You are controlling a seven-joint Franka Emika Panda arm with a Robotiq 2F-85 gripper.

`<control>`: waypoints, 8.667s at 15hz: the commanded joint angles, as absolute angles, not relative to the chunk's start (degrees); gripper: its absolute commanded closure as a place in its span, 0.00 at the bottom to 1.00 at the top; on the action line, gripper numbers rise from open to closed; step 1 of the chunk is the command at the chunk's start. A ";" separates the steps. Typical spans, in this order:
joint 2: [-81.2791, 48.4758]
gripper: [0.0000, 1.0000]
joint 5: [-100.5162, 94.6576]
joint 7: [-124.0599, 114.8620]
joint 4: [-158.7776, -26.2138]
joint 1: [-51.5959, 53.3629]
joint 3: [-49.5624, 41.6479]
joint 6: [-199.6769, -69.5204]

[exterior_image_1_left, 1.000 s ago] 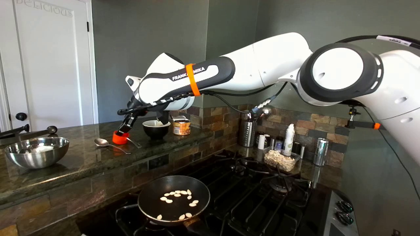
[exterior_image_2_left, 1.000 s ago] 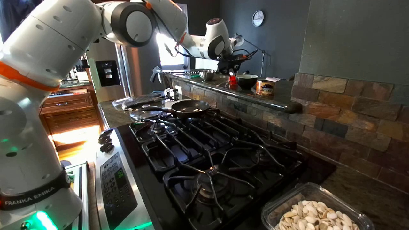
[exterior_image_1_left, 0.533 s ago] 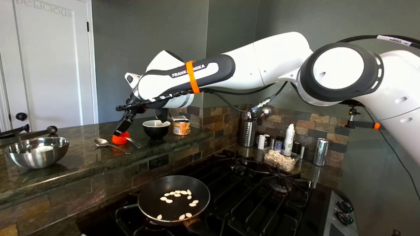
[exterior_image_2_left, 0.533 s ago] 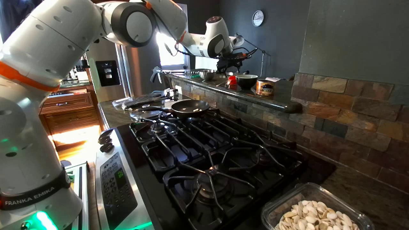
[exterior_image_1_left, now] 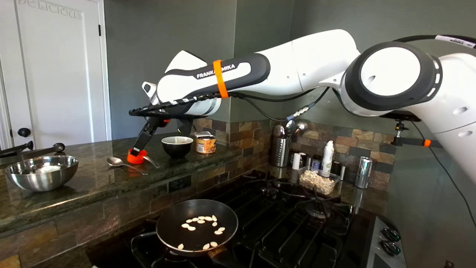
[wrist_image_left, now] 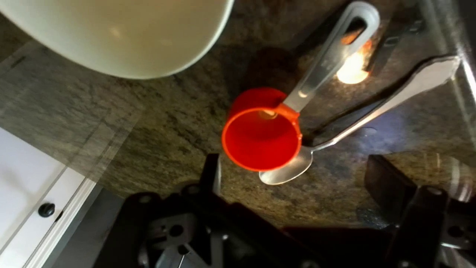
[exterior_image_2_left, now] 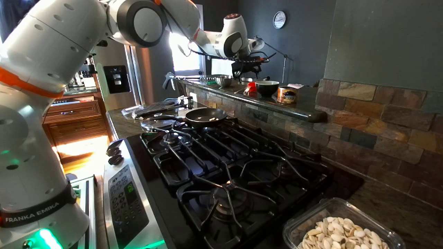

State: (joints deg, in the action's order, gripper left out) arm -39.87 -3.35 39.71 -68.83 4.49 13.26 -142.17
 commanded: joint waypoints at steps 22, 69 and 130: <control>-39.67 0.32 -4.70 12.09 -67.23 9.65 6.74 -129.74; -37.90 0.96 -6.48 13.92 -68.73 9.82 5.58 -133.86; -17.87 0.84 -10.17 -30.31 -83.38 17.92 10.39 -64.84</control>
State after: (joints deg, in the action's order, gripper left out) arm -17.80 -10.37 -30.48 -83.69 17.07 11.35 -65.04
